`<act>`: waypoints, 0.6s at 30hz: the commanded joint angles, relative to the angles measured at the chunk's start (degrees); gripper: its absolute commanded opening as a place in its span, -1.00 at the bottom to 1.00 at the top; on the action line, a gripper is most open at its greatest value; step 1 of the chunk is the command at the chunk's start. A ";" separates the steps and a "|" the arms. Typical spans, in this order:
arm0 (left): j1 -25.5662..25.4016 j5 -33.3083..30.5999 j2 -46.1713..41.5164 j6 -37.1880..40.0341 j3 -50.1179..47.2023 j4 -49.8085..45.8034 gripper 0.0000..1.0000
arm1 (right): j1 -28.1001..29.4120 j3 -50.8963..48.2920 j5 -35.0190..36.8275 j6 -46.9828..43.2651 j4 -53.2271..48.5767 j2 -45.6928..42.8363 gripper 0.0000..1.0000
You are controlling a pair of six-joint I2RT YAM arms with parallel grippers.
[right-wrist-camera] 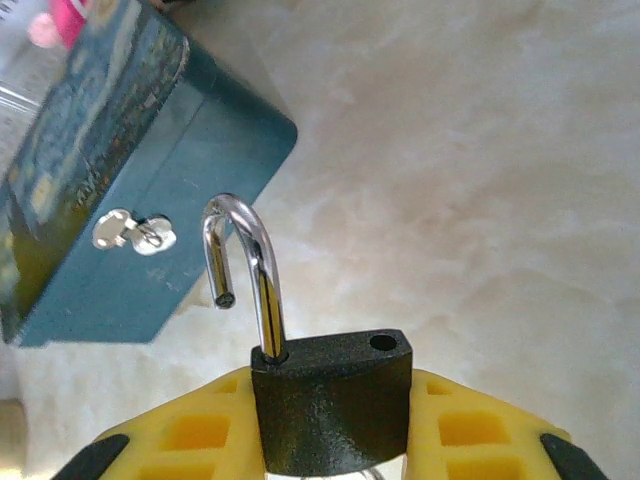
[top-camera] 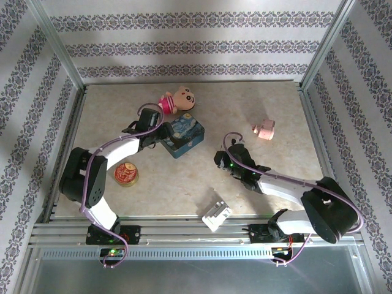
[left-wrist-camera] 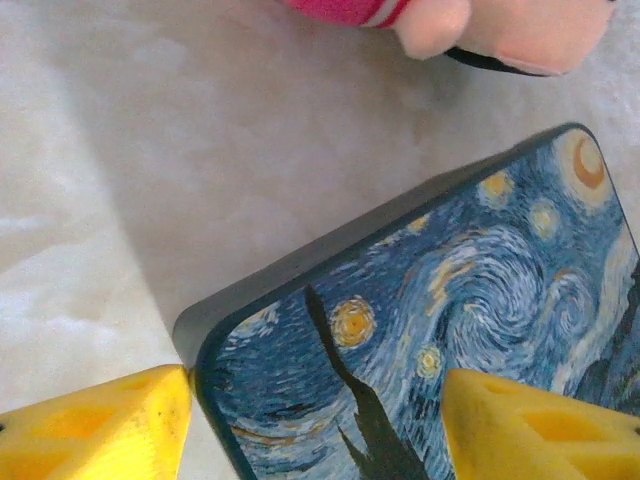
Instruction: Unlock the padlock with the key
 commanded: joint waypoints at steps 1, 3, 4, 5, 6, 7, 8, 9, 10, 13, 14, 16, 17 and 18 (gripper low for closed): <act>0.53 4.83 3.02 -1.31 3.03 2.98 0.27 | 0.51 0.87 2.43 -3.56 -7.96 -2.93 -1.00; 0.49 5.82 4.69 -1.35 4.60 3.05 0.25 | 0.60 0.95 2.52 -3.98 -9.82 -4.12 -1.00; 0.52 6.37 5.58 -1.29 5.46 2.93 0.25 | 0.68 0.95 2.64 -4.16 -10.67 -4.69 -1.00; 0.50 6.61 6.34 -1.10 6.47 2.88 0.24 | 0.75 0.88 2.61 -4.41 -11.46 -5.14 -1.00; 0.48 6.80 6.90 -0.89 7.30 2.83 0.25 | 0.80 0.88 2.52 -4.60 -12.17 -5.38 -1.00; 0.47 7.11 7.50 -0.67 8.20 2.89 0.25 | 0.81 1.02 2.35 -4.75 -13.03 -5.61 -1.00; 0.46 7.45 8.15 -0.40 9.16 3.06 0.25 | 0.94 1.20 2.10 -5.00 -13.96 -5.74 -1.00; 0.55 7.82 8.79 -0.23 9.94 3.23 0.24 | 1.01 1.42 1.93 -5.38 -14.85 -5.75 -1.00; 0.61 8.39 9.42 -0.12 11.00 3.45 0.24 | 1.12 1.76 1.82 -5.75 -15.79 -5.70 -1.00; 0.75 9.81 11.10 -0.28 13.60 3.41 0.24 | 1.59 3.46 1.49 -7.31 -19.47 -5.19 -1.00; 0.80 10.05 11.55 -0.41 14.20 3.36 0.24 | 1.61 4.15 1.39 -7.95 -20.67 -4.93 -1.00; 0.81 10.28 11.81 -0.80 14.88 3.15 0.25 | 1.65 5.17 1.22 -8.62 -22.70 -4.53 -1.00; 0.75 10.30 11.72 -0.99 14.98 2.97 0.26 | 1.58 5.62 1.13 -8.95 -23.63 -4.30 -1.00; 0.87 10.32 11.42 -1.13 14.95 2.79 0.27 | 1.59 6.13 1.08 -9.14 -24.56 -4.19 -1.00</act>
